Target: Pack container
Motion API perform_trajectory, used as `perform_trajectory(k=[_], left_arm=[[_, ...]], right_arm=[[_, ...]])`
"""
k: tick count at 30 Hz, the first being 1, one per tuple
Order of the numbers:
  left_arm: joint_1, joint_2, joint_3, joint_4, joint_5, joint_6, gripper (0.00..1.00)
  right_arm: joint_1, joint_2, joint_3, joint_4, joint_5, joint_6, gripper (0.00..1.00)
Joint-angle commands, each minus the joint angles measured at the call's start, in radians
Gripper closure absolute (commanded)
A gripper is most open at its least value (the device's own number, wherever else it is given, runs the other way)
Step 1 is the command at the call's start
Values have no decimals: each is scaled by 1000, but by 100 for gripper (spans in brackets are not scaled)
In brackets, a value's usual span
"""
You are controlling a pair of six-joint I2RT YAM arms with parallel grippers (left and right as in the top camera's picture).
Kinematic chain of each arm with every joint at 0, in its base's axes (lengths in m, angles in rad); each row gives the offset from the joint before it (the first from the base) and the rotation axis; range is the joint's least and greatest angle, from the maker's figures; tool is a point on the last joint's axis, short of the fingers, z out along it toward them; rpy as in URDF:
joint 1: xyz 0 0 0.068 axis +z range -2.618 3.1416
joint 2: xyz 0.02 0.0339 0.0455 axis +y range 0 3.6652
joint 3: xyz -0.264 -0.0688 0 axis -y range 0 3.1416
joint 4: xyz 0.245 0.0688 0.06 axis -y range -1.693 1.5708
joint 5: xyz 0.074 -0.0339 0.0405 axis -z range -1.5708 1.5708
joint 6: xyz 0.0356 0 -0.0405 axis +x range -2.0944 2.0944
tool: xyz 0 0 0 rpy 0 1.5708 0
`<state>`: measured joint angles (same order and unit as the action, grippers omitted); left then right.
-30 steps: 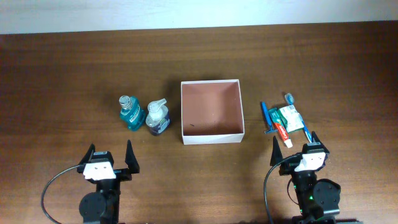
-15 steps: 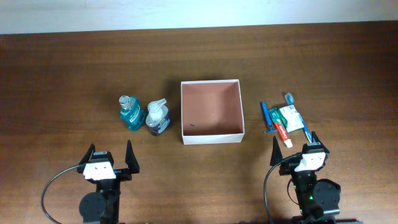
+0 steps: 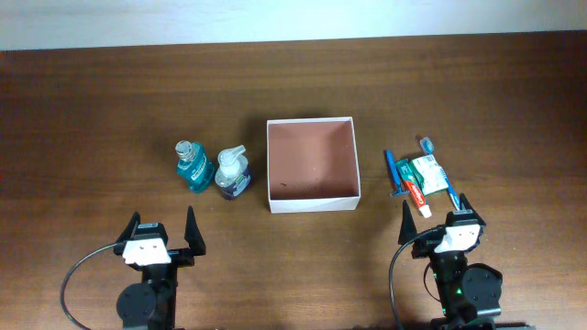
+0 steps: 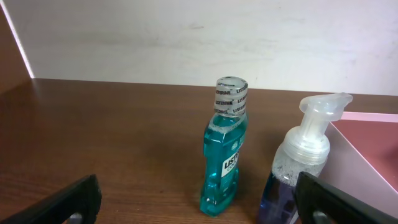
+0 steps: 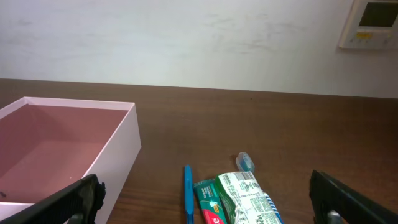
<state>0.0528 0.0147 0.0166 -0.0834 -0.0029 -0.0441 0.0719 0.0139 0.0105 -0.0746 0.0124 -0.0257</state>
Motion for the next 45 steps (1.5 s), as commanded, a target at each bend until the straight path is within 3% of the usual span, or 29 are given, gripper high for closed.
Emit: perform_trajectory(k=[1,9,11,15,23,29,32,35,40,45], left_arm=[[2,-8,-7,0,7,23,1],[2,-9,-7,22,20,21,1],[2,-9,-7,66,123,-33,1],[2,-9,-7,87,470,-90,1],[2,-8,17,205,690,-135,1],[2,35,183,14,613,-137,1],[2,115,328,-104,581,-58,1],[2,237,484,-229,555,12,1],[2,476,726,-425,499,27,1],[2,766,1011,-728,498,150,1]], right_arm=[[6,-8,-5,-6,-1,3,2],[6,-8,-5,-6,-1,3,2],[6,-8,-5,-6,-1,3,2],[6,-8,-5,-6,-1,3,2],[6,-8,-5,-6,-1,3,2],[6,-8,-5,-6,-1,3,2],[6,-8,-5,-6,-2,3,2],[6,-8,-5,-6,-2,3,2],[6,-8,-5,-6,-1,3,2],[6,-8,-5,-6,-1,3,2]])
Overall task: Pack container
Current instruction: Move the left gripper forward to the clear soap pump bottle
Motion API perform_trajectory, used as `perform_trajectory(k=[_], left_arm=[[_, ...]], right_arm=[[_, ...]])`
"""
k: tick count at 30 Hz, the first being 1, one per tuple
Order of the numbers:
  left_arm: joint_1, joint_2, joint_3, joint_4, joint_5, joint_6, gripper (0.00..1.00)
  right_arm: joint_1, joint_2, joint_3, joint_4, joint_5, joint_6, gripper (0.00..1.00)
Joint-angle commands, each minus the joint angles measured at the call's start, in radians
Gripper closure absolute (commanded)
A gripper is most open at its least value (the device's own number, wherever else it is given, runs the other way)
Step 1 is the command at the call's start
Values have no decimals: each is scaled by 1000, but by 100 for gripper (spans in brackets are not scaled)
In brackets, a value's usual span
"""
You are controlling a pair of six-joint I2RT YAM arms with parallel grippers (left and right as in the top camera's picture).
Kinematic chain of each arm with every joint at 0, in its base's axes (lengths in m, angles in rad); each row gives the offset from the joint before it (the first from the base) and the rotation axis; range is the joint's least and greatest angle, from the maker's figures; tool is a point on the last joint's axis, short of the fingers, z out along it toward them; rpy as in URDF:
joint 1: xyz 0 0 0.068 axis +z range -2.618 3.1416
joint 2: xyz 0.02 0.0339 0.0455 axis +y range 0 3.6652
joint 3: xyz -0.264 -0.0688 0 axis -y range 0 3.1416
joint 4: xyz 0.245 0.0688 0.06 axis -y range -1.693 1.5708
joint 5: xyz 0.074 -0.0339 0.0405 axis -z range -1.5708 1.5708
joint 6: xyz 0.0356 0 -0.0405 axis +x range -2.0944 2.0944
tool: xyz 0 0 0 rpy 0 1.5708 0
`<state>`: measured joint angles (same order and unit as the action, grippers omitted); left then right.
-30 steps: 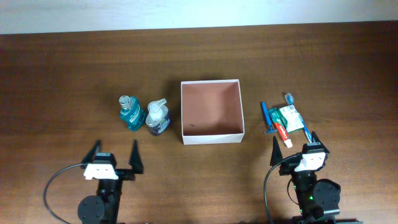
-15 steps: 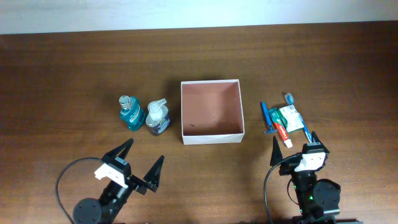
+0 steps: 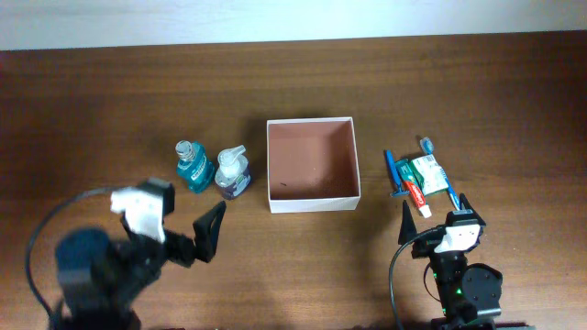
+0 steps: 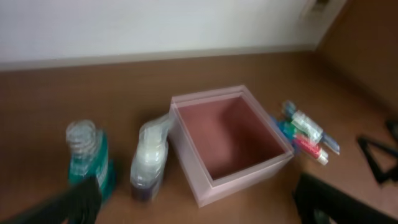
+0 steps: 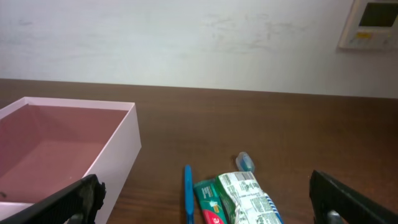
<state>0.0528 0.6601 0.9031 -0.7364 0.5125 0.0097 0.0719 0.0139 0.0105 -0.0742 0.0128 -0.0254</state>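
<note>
The pink open box [image 3: 312, 200] stands mid-table and looks empty inside [image 4: 245, 182]. Left of it stand a teal mouthwash bottle [image 3: 193, 166] [image 4: 91, 158] and a clear pump soap bottle [image 3: 233, 173] [image 4: 149, 160]. Right of the box lie a blue razor [image 3: 392, 174] [image 5: 188, 190], a toothpaste tube [image 3: 414, 194] [image 5: 207, 202], a green packet [image 3: 427, 170] [image 5: 247, 194] and a blue toothbrush [image 3: 448, 190]. My left gripper [image 3: 183, 222] [image 4: 200, 205] is open, raised and blurred, near the bottles' front. My right gripper [image 3: 435, 209] [image 5: 208, 205] is open, just in front of the toiletries.
The table is dark brown wood [image 3: 110, 101], with a white wall along its far edge [image 5: 186, 37]. A wall thermostat [image 5: 373, 22] shows at the upper right of the right wrist view. The right gripper's finger [image 4: 378, 149] appears at the right edge of the left wrist view.
My left arm has lifted and swung toward the right; its camera now looks down on the bottles, box and toiletries instead of level at the bottles. The right arm has not moved.
</note>
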Motion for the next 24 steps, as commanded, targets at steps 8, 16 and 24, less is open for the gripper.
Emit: perform_trajectory(k=[8,16,24], left_arm=[[-6,498,505,-372,-73,100,1],[-25,651,527,-319,52,97,1],[-179,687,527,-245,-201,165,1]], right_arm=[[6,-8,-5,-7,-2,3,2],[6,-8,-5,-7,-2,3,2],[6,-8,-5,-7,-2,3,2]])
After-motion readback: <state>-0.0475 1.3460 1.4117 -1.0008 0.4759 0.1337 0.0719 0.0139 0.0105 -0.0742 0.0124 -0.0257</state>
